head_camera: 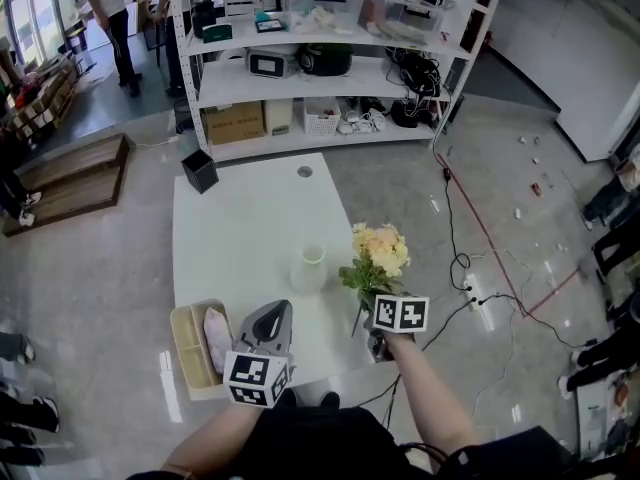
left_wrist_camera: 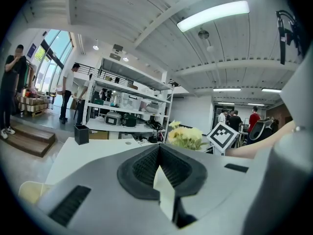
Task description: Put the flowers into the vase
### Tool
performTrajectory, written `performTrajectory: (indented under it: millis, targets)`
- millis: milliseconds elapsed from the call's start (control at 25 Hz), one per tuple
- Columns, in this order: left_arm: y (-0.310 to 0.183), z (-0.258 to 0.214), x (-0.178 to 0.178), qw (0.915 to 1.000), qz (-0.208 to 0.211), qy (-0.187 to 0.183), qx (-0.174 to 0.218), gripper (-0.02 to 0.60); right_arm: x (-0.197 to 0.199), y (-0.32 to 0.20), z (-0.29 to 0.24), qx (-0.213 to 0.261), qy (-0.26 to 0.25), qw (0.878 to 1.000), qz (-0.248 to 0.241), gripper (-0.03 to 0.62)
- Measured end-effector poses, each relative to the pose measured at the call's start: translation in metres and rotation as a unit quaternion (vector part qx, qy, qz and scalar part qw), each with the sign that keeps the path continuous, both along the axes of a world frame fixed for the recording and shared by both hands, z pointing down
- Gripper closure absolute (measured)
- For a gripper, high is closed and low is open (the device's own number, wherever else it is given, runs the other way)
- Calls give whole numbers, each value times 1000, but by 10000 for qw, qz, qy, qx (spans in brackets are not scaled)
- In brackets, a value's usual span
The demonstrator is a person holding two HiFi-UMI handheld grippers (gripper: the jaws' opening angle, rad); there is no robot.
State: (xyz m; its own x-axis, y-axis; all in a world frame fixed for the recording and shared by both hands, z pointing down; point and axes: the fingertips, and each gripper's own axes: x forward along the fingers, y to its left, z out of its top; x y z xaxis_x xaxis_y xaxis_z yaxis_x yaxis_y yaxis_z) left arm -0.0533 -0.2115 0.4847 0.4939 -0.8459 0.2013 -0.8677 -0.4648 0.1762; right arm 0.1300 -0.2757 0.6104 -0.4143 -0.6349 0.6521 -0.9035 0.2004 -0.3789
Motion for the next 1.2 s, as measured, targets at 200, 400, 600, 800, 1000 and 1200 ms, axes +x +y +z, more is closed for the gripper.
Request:
performTrajectory:
  millis: [200, 400, 600, 800, 1000, 1200]
  targets:
    - [-2, -5, 5, 10000, 9, -4, 53, 577, -5, 3, -92, 2340, 772, 9691, -63, 545]
    - [-3, -7, 9, 9999, 26, -22, 94, 577, -13, 34, -133, 3420, 1065, 9336, 46, 545]
    - [-4, -9, 12, 9999, 14, -35, 100, 577, -20, 48, -134, 3459, 946, 9335, -2, 545]
    - [-6, -11, 18, 9999, 26, -48, 114, 577, -19, 45, -129, 3421, 1090, 9332, -144, 545]
    - [-6, -8, 13, 9999, -81, -66, 83, 577, -26, 42, -125, 3369, 993, 9359, -282, 545]
    - [-1, -1, 1, 9994, -340, -92, 10, 577, -51, 40, -116, 3304, 785, 9385, -631, 545]
